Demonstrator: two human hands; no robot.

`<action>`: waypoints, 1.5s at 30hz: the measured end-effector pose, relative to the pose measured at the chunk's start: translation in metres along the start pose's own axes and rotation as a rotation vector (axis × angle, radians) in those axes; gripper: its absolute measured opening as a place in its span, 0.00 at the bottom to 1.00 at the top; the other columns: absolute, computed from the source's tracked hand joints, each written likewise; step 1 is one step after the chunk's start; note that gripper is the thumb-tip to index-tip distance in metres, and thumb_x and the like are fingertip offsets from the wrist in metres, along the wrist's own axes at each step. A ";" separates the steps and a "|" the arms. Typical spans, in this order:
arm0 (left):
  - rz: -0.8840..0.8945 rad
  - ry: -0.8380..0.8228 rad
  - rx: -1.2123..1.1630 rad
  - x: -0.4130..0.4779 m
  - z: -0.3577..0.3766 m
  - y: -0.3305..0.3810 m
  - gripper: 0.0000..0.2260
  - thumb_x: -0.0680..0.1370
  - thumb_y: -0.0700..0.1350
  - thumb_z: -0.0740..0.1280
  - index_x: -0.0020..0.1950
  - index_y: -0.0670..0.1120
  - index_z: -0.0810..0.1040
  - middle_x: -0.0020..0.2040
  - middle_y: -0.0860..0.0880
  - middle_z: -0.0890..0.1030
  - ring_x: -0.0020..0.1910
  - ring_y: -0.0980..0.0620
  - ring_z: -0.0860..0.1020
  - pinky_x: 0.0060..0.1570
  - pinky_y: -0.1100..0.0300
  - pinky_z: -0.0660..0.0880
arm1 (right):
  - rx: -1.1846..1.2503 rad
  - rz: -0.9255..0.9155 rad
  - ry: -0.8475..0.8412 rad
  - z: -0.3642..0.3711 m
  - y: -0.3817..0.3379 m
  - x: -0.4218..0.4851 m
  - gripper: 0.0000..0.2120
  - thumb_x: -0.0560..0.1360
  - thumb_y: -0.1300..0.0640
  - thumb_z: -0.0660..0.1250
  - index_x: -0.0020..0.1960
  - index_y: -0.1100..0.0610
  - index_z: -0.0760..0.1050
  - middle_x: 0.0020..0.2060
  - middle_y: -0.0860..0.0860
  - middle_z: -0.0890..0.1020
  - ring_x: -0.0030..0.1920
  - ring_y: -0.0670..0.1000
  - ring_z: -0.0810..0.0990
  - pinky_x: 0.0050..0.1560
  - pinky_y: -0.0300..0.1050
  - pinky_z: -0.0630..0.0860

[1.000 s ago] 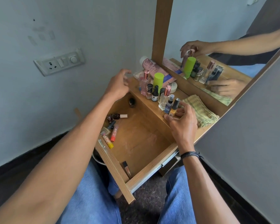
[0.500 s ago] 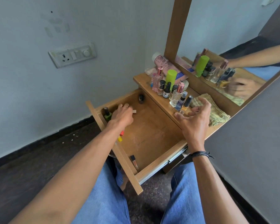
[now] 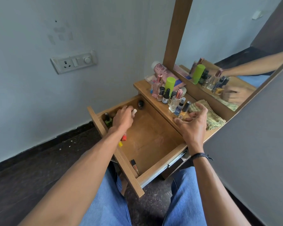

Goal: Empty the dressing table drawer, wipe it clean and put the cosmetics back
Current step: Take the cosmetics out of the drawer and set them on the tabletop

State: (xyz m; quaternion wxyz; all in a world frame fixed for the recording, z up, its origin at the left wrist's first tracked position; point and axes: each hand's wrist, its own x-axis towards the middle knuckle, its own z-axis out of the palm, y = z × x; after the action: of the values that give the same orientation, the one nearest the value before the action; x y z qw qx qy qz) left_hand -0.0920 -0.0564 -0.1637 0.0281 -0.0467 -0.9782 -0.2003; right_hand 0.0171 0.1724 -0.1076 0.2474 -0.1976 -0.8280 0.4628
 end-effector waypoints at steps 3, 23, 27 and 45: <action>-0.010 0.055 -0.220 0.002 -0.008 0.004 0.10 0.84 0.42 0.63 0.65 0.46 0.75 0.62 0.44 0.79 0.58 0.42 0.78 0.45 0.53 0.70 | 0.005 -0.001 -0.009 0.000 0.000 0.001 0.40 0.67 0.57 0.83 0.71 0.49 0.65 0.49 0.48 0.76 0.39 0.43 0.80 0.41 0.36 0.76; 0.029 -0.053 -0.735 0.093 -0.055 0.070 0.12 0.83 0.44 0.65 0.66 0.47 0.77 0.60 0.47 0.80 0.58 0.48 0.78 0.61 0.45 0.78 | -0.012 0.005 -0.015 0.002 0.003 0.004 0.38 0.69 0.58 0.81 0.72 0.50 0.65 0.48 0.50 0.77 0.39 0.42 0.78 0.37 0.24 0.71; 0.034 -0.073 -0.734 0.092 -0.052 0.073 0.12 0.83 0.45 0.65 0.66 0.47 0.77 0.59 0.47 0.81 0.58 0.48 0.79 0.61 0.46 0.78 | -0.025 0.003 -0.020 0.003 0.001 0.004 0.39 0.68 0.57 0.82 0.72 0.50 0.65 0.49 0.49 0.77 0.40 0.43 0.78 0.37 0.24 0.70; -0.068 -0.047 -0.341 0.039 -0.017 -0.003 0.13 0.79 0.37 0.68 0.63 0.47 0.79 0.58 0.50 0.80 0.57 0.51 0.79 0.60 0.55 0.77 | -0.057 0.011 -0.017 0.004 0.000 0.003 0.38 0.69 0.55 0.81 0.72 0.49 0.65 0.51 0.50 0.78 0.40 0.38 0.76 0.35 0.24 0.68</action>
State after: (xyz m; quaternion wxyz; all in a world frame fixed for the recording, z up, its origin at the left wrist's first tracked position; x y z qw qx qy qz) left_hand -0.1303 -0.0628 -0.1459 -0.0100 -0.0225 -0.9314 -0.3632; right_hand 0.0125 0.1715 -0.1088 0.2322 -0.2052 -0.8417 0.4422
